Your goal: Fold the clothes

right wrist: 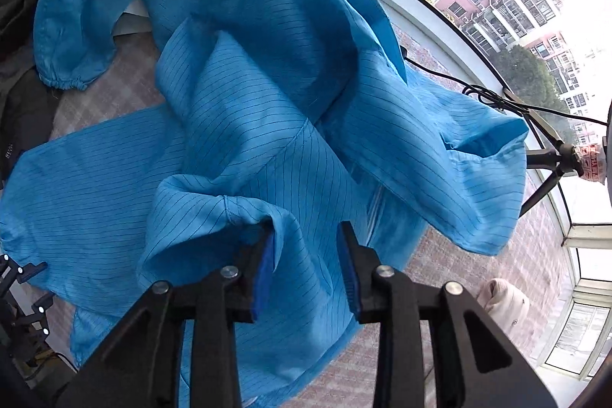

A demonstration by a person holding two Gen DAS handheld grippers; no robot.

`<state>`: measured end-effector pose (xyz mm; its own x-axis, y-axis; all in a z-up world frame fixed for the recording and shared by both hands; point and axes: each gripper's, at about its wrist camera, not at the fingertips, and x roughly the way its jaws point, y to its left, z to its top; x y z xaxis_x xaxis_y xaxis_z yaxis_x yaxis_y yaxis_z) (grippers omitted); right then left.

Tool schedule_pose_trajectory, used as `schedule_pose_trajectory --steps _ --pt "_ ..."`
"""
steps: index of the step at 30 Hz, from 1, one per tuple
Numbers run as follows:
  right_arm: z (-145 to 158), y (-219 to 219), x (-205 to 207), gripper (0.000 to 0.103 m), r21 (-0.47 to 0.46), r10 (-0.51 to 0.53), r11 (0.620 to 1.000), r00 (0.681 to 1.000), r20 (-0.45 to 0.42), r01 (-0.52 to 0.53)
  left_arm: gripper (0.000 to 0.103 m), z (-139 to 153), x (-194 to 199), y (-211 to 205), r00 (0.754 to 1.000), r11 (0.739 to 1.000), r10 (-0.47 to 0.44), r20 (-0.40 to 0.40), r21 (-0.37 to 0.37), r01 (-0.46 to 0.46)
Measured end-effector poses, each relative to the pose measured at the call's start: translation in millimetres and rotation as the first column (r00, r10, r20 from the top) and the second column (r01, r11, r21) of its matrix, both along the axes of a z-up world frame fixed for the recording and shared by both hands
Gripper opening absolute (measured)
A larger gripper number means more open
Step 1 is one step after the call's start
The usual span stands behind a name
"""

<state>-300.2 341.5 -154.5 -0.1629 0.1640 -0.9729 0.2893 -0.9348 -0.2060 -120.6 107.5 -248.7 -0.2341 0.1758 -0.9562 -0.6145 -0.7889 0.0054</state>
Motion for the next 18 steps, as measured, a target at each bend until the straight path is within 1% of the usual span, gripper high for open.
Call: schedule_pose_trajectory --steps 1,2,3,5,6,7,9,10,11,13,15,17,18 --pt "-1 1 -1 0.031 0.002 0.001 1.0 1.0 -0.001 -0.001 0.001 8 -7 -3 1.0 1.0 0.018 -0.014 0.008 -0.018" --pt "-2 4 -1 0.031 0.003 0.0 1.0 1.0 -0.002 0.0 0.001 20 -15 -8 0.998 0.999 0.037 -0.043 0.015 -0.036" --pt "-3 6 -2 0.031 0.005 -0.001 1.0 1.0 -0.004 0.001 0.001 36 -25 -14 0.995 0.998 0.062 -0.073 0.031 -0.06" --pt "-5 12 -5 0.031 0.01 -0.008 1.0 1.0 -0.009 0.008 0.001 77 -48 -30 0.982 0.989 0.132 -0.135 0.091 -0.12" --pt "-5 16 -8 0.031 0.005 -0.016 1.0 1.0 -0.015 0.016 0.001 95 -61 -38 0.969 0.983 0.169 -0.178 0.096 -0.154" --pt "-5 20 -11 0.03 -0.001 -0.026 1.0 0.999 -0.02 0.026 0.001 107 -77 -46 0.953 0.979 0.203 -0.224 0.072 -0.191" --pt "-4 24 -18 0.029 -0.034 -0.049 0.998 0.998 -0.029 0.048 0.002 131 -110 -63 0.911 0.963 0.263 -0.317 0.028 -0.268" --pt "-4 25 -21 0.029 -0.055 -0.058 0.997 0.998 -0.034 0.057 0.006 137 -125 -73 0.895 0.952 0.287 -0.342 0.0 -0.305" --pt "-5 24 -25 0.029 -0.073 -0.062 0.996 0.997 -0.035 0.06 0.015 135 -137 -86 0.893 0.941 0.309 -0.328 -0.035 -0.338" --pt "-10 17 -31 0.029 -0.086 -0.043 0.995 0.999 -0.023 0.041 0.025 129 -148 -107 0.891 0.918 0.349 -0.29 -0.082 -0.387" --pt "-17 4 -33 0.029 -0.071 -0.002 0.997 1.0 -0.013 0.001 0.028 123 -138 -118 0.893 0.916 0.341 -0.293 -0.111 -0.386" --pt "-23 -8 -33 0.03 -0.053 0.04 0.998 0.999 -0.002 -0.04 0.042 120 -114 -124 0.906 0.92 0.308 -0.291 -0.152 -0.362" --pt "-25 -12 -31 0.03 -0.05 0.056 0.997 0.998 0.008 -0.056 0.042 119 -101 -126 0.91 0.92 0.3 -0.286 -0.165 -0.356"
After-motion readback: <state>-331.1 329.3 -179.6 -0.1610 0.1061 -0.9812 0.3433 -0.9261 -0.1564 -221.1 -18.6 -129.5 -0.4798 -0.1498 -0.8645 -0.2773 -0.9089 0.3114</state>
